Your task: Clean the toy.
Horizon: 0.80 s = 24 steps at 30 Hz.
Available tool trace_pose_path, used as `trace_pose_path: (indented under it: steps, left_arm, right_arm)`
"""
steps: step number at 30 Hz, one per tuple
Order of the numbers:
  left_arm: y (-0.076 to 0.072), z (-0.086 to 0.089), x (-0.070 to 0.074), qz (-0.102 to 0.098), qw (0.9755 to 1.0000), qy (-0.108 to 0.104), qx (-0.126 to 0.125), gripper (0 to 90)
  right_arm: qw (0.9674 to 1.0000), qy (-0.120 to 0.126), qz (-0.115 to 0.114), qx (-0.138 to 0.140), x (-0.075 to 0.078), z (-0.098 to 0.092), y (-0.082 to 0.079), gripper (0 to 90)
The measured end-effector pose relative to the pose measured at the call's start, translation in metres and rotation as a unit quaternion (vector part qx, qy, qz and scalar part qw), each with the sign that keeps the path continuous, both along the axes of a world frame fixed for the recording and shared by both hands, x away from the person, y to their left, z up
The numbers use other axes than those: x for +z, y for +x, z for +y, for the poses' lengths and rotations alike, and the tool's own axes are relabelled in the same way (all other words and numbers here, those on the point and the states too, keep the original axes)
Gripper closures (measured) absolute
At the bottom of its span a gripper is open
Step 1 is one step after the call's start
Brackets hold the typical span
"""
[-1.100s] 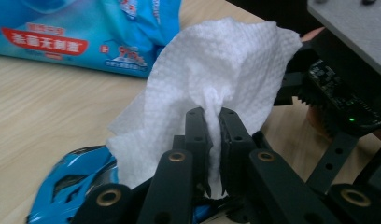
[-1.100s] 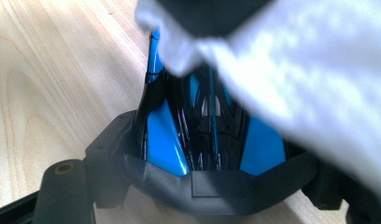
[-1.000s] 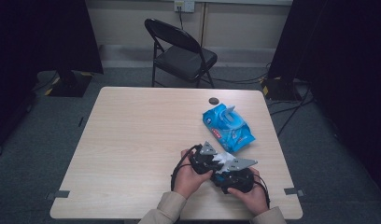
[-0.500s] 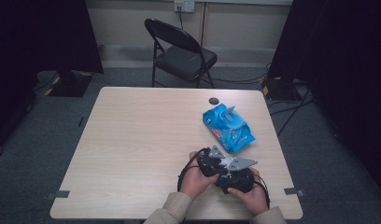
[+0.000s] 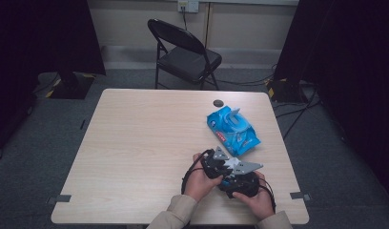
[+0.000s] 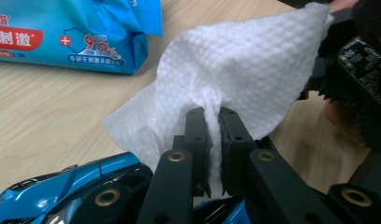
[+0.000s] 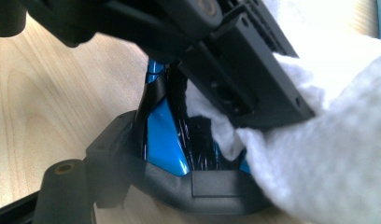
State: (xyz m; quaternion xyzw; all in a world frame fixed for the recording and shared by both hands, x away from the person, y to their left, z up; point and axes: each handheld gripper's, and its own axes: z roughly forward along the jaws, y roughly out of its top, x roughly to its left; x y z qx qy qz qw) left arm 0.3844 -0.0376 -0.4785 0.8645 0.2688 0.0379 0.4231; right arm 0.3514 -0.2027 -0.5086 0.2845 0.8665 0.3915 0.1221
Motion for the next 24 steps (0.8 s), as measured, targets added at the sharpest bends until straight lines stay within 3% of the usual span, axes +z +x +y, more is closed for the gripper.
trace_pose_path:
  steps: [9, 24]
  left_arm:
    - [0.002, 0.005, -0.001, -0.005, 0.9999, -0.011, 0.003, 83.6]
    - [0.012, 0.023, -0.003, -0.008, 0.9988, -0.029, 0.038, 83.6]
  right_arm:
    - [1.0, 0.0, 0.0, 0.0, 0.0, 0.0, 0.0, 24.6]
    - [1.0, 0.0, 0.001, 0.0, 0.0, 0.0, 0.0, 24.6]
